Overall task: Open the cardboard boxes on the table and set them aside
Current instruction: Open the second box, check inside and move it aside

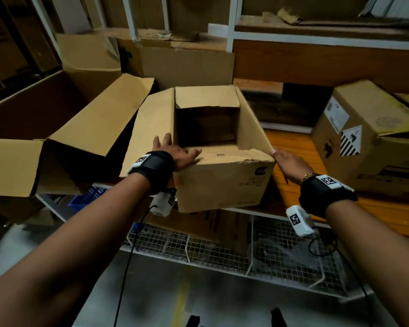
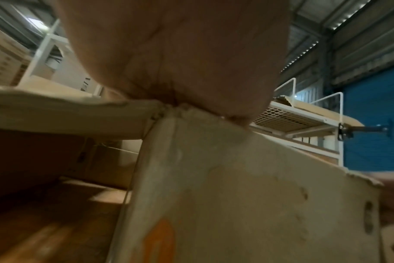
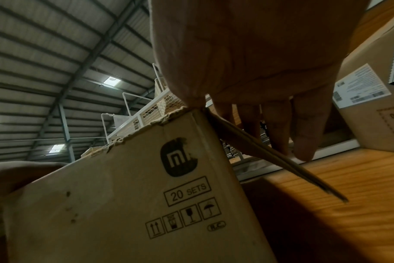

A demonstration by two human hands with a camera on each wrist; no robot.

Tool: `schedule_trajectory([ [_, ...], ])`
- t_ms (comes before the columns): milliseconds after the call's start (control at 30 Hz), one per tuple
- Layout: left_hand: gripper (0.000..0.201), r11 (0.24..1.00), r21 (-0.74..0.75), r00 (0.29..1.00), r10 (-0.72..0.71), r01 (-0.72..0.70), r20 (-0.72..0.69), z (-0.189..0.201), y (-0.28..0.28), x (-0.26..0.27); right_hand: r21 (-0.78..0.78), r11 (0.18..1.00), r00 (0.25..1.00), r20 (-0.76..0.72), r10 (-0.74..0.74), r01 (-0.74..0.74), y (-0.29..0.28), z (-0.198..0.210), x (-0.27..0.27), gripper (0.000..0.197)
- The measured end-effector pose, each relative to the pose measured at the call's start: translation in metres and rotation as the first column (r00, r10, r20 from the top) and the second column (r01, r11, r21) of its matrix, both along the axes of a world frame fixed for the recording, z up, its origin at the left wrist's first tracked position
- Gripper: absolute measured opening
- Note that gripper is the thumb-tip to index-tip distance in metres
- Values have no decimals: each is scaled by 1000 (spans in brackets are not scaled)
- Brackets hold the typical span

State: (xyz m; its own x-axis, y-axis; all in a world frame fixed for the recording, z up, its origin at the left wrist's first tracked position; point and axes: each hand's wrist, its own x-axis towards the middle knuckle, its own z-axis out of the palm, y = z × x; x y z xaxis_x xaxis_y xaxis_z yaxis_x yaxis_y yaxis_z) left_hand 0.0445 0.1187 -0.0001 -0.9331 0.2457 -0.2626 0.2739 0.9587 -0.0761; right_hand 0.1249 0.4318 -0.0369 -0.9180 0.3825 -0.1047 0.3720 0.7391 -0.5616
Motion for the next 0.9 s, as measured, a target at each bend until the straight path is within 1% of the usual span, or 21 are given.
schedule_trajectory([
  [67,91,999,-52,999,12,-10,35,-1,6,-2,3,999,999,2,-32,32,-2,-1,0,54],
  [133,108,993,-106,995,64,-56,72,-1,12,-5,12,999,999,16,-52,52,-5,-1,0,55],
  [167,114,990,-114,991,97,-87,91,1,15,-4,21,998,998,16,-54,54,-4,-3,0,57],
  [267,110,985,-108,983,143,-131,115,3,23,-6,42,998,998,19,-57,57,-6,-1,1,57],
  [367,108,987,-89,980,142,-131,139,4,32,-8,34,998,999,-1,-54,54,-6,-2,-2,56],
  [433,113,980,-45,970,198,-194,143,3,37,-11,27,999,999,-14,-47,47,-5,-6,-2,56],
  [467,118,979,-37,966,206,-203,155,0,38,-14,15,998,998,-17,-53,53,-5,-7,-1,56],
  [500,119,981,-32,967,195,-192,166,0,40,-14,1,998,998,-18,-61,61,-5,-7,-1,55],
  [600,102,994,-9,976,111,-111,187,-3,46,-16,-8,998,998,-17,-59,59,-4,-9,-1,55],
  [667,100,997,3,983,71,-72,168,-1,47,-19,-12,999,999,-14,-46,46,-5,-10,-2,56],
  [733,99,1000,-9,993,16,-15,113,1,47,-21,-24,999,999,-15,-49,48,-6,-10,-1,57],
  [833,92,995,-51,997,-82,82,14,8,44,-26,-42,996,997,-18,-75,74,-2,-12,-1,58],
  [900,83,999,14,999,-41,42,-36,19,37,-29,-67,995,996,-27,-81,79,-2,-13,-2,58],
])
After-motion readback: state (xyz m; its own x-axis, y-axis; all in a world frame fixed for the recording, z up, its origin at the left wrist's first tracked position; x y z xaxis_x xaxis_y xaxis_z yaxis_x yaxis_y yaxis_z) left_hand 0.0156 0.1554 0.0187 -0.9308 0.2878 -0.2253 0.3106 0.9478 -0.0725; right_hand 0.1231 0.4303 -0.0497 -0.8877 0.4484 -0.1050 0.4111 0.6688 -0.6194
